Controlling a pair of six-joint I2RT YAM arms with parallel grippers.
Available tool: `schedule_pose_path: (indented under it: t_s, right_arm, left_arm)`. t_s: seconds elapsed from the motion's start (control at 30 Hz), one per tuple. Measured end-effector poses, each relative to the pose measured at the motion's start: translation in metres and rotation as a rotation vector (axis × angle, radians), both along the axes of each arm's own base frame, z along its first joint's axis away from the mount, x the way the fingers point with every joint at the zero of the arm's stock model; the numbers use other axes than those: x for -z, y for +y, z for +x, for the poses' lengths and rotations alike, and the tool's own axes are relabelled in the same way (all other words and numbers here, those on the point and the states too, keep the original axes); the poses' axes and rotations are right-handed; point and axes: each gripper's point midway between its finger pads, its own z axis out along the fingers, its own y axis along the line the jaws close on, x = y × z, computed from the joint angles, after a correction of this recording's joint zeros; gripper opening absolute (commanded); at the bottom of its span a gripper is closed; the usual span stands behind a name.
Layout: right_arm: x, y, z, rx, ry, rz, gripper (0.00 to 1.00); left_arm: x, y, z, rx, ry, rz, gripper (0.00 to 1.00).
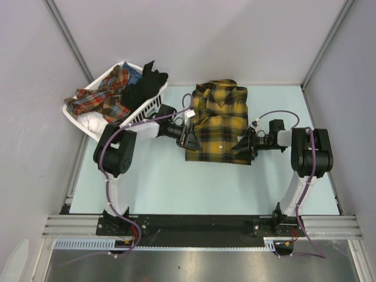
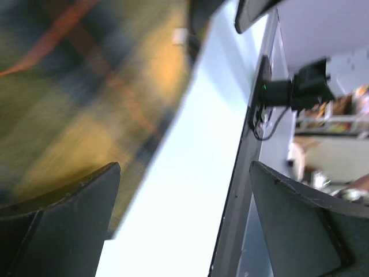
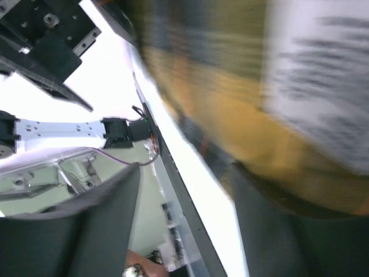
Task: Fold and stack the long sleeve shirts
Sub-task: Fold the shirt
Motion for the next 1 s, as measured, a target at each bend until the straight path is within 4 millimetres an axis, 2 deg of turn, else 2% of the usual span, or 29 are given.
schedule_pose_path:
  t_s: [0.03,0.07,0.13,0.2,0.3,0.37,0.4,0.47,0.63,0.8,0.93,1.0]
  right_arm:
    - [-0.007,0.002,-0.001,-0.009,-0.014,-0.004,0.79]
    - [-0.015,0.006,-0.002,-0.023,-0.038,-0.007,0.9]
    - [-0.034,0.021,-0.004,-0.065,-0.106,-0.007,0.97]
    - [-0.053,0.043,-0.006,-0.111,-0.18,0.007,1.0]
    - [-0.062,0.071,-0.005,-0.156,-0.243,0.039,1.0]
    - [-0.049,0.079,-0.004,-0.158,-0.228,0.052,1.0]
    - [-0.036,0.079,-0.002,-0.144,-0.199,0.05,1.0]
    - [-0.009,0.073,-0.003,-0.117,-0.108,0.063,1.0]
    - [-0.01,0.051,0.004,-0.094,-0.091,0.129,1.0]
    - [-0.009,0.021,0.005,-0.05,-0.076,0.14,1.0]
    - [-0.009,-0.004,0.003,0.008,-0.038,0.092,1.0]
    - [-0.012,-0.009,0.003,0.024,-0.028,0.058,1.0]
  left_arm:
    - [-0.009,-0.002,-0.006,0.027,-0.034,-0.005,1.0]
    - [-0.019,-0.007,-0.013,0.053,-0.065,-0.013,0.99]
    - [-0.033,-0.019,-0.025,0.101,-0.113,-0.037,0.99]
    - [-0.041,-0.037,-0.036,0.146,-0.141,-0.064,0.99]
    - [-0.033,-0.058,-0.045,0.17,-0.108,-0.082,0.99]
    - [-0.014,-0.063,-0.037,0.14,-0.063,-0.071,0.99]
    - [-0.002,-0.062,-0.032,0.113,-0.032,-0.058,1.0]
    - [0.018,-0.055,-0.027,0.065,0.058,-0.049,1.0]
    - [0.017,-0.035,-0.019,-0.019,0.156,-0.089,0.99]
    - [0.023,0.007,-0.006,-0.144,0.187,-0.059,0.99]
    - [0.016,0.029,-0.002,-0.184,0.117,-0.01,0.99]
    - [0.006,0.03,-0.003,-0.174,0.063,0.002,0.99]
